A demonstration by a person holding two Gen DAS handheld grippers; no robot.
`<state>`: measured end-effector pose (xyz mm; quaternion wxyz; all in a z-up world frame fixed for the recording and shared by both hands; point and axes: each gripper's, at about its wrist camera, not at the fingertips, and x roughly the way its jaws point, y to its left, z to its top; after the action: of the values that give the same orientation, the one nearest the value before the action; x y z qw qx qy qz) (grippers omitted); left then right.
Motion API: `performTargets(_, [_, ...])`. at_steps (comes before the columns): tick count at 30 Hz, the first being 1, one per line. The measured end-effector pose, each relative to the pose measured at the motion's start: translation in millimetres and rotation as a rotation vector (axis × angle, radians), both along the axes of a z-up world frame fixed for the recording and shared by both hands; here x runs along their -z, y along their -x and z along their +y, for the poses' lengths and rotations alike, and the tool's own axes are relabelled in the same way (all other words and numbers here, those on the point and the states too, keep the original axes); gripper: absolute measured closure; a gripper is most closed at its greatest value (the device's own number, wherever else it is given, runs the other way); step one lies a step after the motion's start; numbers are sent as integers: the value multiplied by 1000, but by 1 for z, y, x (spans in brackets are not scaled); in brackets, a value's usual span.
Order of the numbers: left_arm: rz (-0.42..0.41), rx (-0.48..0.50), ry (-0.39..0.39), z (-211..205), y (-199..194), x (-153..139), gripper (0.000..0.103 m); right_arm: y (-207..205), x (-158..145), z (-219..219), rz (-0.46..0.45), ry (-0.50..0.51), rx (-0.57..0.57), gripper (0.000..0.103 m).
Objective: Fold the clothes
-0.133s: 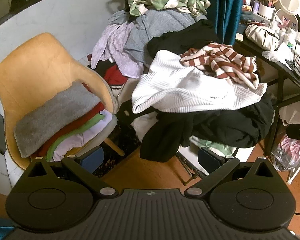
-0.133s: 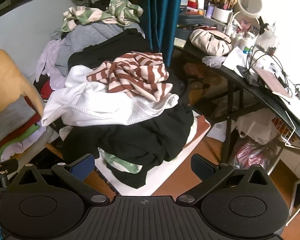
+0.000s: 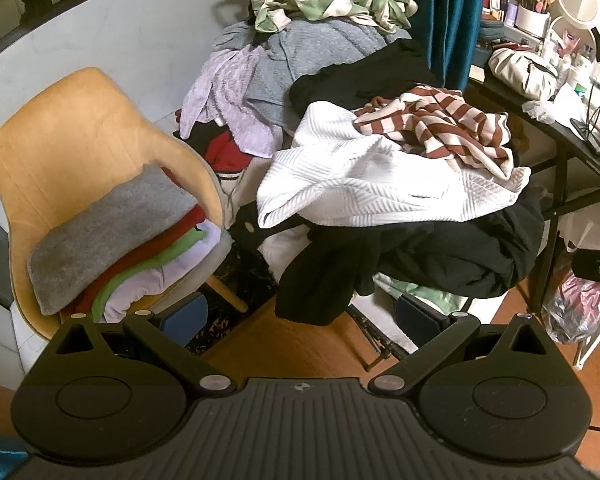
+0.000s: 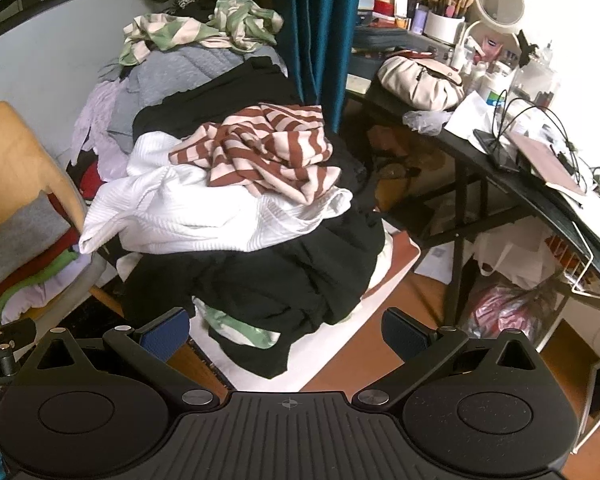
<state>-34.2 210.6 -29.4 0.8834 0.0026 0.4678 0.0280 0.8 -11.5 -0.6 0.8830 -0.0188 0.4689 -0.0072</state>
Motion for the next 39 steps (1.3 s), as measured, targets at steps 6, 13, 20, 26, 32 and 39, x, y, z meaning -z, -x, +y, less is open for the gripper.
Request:
performTargets(6, [-6, -19, 0, -12, -1, -2, 1, -6, 3, -14, -2, -8, -14, 1])
performTargets(13, [-12, -40, -1, -27, -1, -5, 1, -10, 4, -36, -20, -33, -29, 1])
performTargets(20, [-19, -62, -2, -41, -2, -7, 1, -12, 5, -52, -39, -51, -50, 1])
performTargets(26, [-24, -74, -10, -54, -4, -10, 1, -16, 6, -65, -47, -64, -60, 1])
performTargets(32, [-25, -95, -14, -67, -4, -10, 1, -15, 7, -80, -56, -64, -70, 1])
performTargets(39, [-34, -96, -20, -87, -3, -8, 1, -12, 7, -99, -71, -75, -59, 1])
